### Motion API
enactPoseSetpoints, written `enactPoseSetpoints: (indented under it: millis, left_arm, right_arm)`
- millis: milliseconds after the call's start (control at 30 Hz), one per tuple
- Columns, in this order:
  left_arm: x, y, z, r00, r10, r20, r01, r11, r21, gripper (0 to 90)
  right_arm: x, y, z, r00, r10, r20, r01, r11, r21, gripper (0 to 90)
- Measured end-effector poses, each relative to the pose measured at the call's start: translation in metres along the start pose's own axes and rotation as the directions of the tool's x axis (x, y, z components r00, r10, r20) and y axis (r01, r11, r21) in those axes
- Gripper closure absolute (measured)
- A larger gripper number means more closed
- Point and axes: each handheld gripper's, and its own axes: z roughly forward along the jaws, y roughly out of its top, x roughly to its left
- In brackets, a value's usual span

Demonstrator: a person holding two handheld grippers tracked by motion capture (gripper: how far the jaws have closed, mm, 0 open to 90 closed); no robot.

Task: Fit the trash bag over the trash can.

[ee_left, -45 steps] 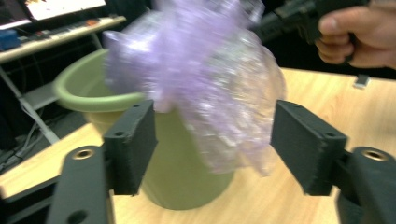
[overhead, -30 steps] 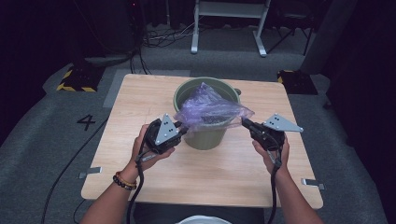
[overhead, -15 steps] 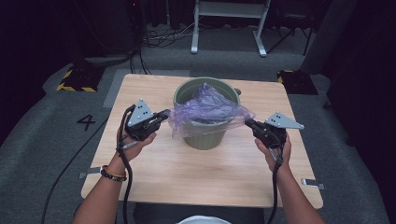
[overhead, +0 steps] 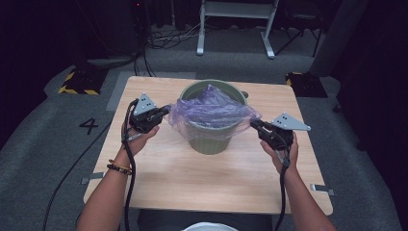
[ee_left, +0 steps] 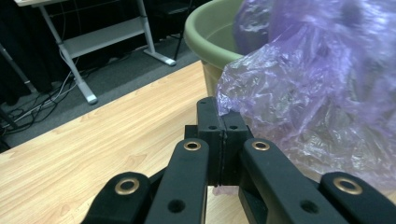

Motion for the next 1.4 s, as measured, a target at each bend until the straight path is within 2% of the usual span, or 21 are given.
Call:
enactPoseSetpoints:
  millis: [33, 133, 200, 233, 300, 333, 400, 467, 567, 633, 767, 867, 933, 1000, 1033, 1100, 1167, 1233, 1333, 1367, 1400]
  left_arm:
    - [-0.001, 0.0, -0.002, 1.0, 0.007, -0.006, -0.007, 1.0, -0.002, 88.6]
    - [-0.001, 0.001, -0.013, 0.9999, -0.006, -0.01, 0.006, 0.9999, -0.012, 72.9]
    - [0.0, 0.001, -0.019, 0.9994, -0.026, -0.025, 0.026, 0.9996, -0.011, 54.9]
    - [0.0, 0.0, -0.022, 0.9992, -0.037, -0.017, 0.037, 0.9992, -0.014, 44.3]
    - [0.002, -0.002, -0.028, 0.9986, -0.053, 0.003, 0.053, 0.998, -0.035, 31.5]
    - [0.002, -0.004, -0.032, 0.9985, -0.054, 0.005, 0.054, 0.9973, -0.05, 27.8]
    - [0.003, -0.008, -0.037, 0.9984, -0.046, 0.033, 0.048, 0.9976, -0.05, 21.3]
    - [0.003, -0.011, -0.043, 0.9986, -0.035, 0.04, 0.038, 0.9977, -0.057, 18.0]
    - [-0.002, -0.012, -0.051, 0.9958, -0.014, 0.09, 0.021, 0.9966, -0.08, 15.9]
    - [-0.009, -0.01, -0.054, 0.9929, 0.022, 0.117, -0.011, 0.996, -0.089, 15.9]
    - [-0.029, -0.002, -0.047, 0.9879, 0.117, 0.102, -0.112, 0.9922, -0.055, 16.0]
    - [-0.033, 0.006, -0.039, 0.9872, 0.134, 0.086, -0.13, 0.9904, -0.046, 23.4]
    - [-0.03, 0.011, -0.035, 0.9878, 0.128, 0.089, -0.123, 0.9909, -0.053, 34.5]
    - [-0.026, 0.014, -0.03, 0.9873, 0.137, 0.081, -0.133, 0.99, -0.045, 41.1]
    - [-0.025, 0.016, -0.027, 0.9866, 0.15, 0.063, -0.149, 0.9883, -0.033, 45.7]
    - [-0.022, 0.018, -0.022, 0.9845, 0.168, 0.049, -0.167, 0.9857, -0.022, 53.6]
    - [-0.019, 0.021, -0.018, 0.9856, 0.166, 0.034, -0.165, 0.986, -0.021, 60.3]
    - [-0.015, 0.023, -0.014, 0.9863, 0.156, 0.053, -0.155, 0.9875, -0.029, 67.1]
    - [-0.011, 0.028, -0.007, 0.9867, 0.157, 0.043, -0.155, 0.9874, -0.028, 74.2]
    - [-0.01, 0.03, -0.005, 0.9861, 0.162, 0.038, -0.161, 0.9867, -0.023, 74.4]
    - [-0.009, 0.031, -0.002, 0.9863, 0.162, 0.032, -0.161, 0.9867, -0.02, 74.4]
  right_arm:
    - [0.002, 0.0, -0.002, 1.0, -0.007, -0.004, 0.007, 1.0, -0.003, 70.1]
    - [0.007, 0.002, -0.01, 0.9974, -0.059, -0.042, 0.059, 0.998, -0.014, 56.6]
    - [0.009, 0.005, -0.017, 0.9958, -0.065, -0.064, 0.064, 0.998, -0.02, 49.3]
    - [0.011, 0.006, -0.021, 0.9942, -0.081, -0.072, 0.079, 0.997, -0.026, 45.8]
    - [0.013, 0.009, -0.027, 0.9919, -0.099, -0.079, 0.097, 0.995, -0.035, 40.5]
    - [0.014, 0.01, -0.029, 0.9889, -0.116, -0.092, 0.113, 0.993, -0.042, 39.6]
    - [0.016, 0.013, -0.034, 0.986, -0.149, -0.076, 0.145, 0.988, -0.051, 37.2]
    - [0.016, 0.015, -0.038, 0.9859, -0.152, -0.071, 0.147, 0.987, -0.068, 36.2]
    - [0.015, 0.019, -0.041, 0.9859, -0.157, -0.056, 0.152, 0.985, -0.087, 34.9]
    - [0.014, 0.021, -0.043, 0.987, -0.155, -0.042, 0.151, 0.984, -0.094, 33.2]
    - [0.016, 0.027, -0.042, 0.9768, -0.212, -0.03, 0.207, 0.972, -0.114, 32.3]
    - [0.017, 0.032, -0.036, 0.9679, -0.247, -0.047, 0.241, 0.964, -0.109, 34.5]
    - [0.014, 0.036, -0.031, 0.9626, -0.256, -0.09, 0.245, 0.963, -0.112, 41.9]
    - [0.01, 0.04, -0.027, 0.9597, -0.266, -0.089, 0.256, 0.96, -0.112, 57.3]
    - [0.008, 0.042, -0.025, 0.9565, -0.27, -0.111, 0.257, 0.959, -0.115, 61.2]
    - [0.004, 0.045, -0.022, 0.9548, -0.274, -0.114, 0.262, 0.958, -0.113, 73.5]
    - [-0.001, 0.048, -0.018, 0.9582, -0.254, -0.131, 0.24, 0.964, -0.115, 81.7]
    - [-0.007, 0.051, -0.014, 0.9629, -0.233, -0.136, 0.219, 0.969, -0.112, 89.3]
    - [-0.013, 0.055, -0.006, 0.9696, -0.216, -0.115, 0.206, 0.974, -0.094, 90.0]
    - [-0.018, 0.058, 0.002, 0.9736, -0.202, -0.108, 0.195, 0.979, -0.065, 90.0]
    - [-0.018, 0.058, 0.002, 0.9736, -0.202, -0.108, 0.195, 0.979, -0.065, 90.0]
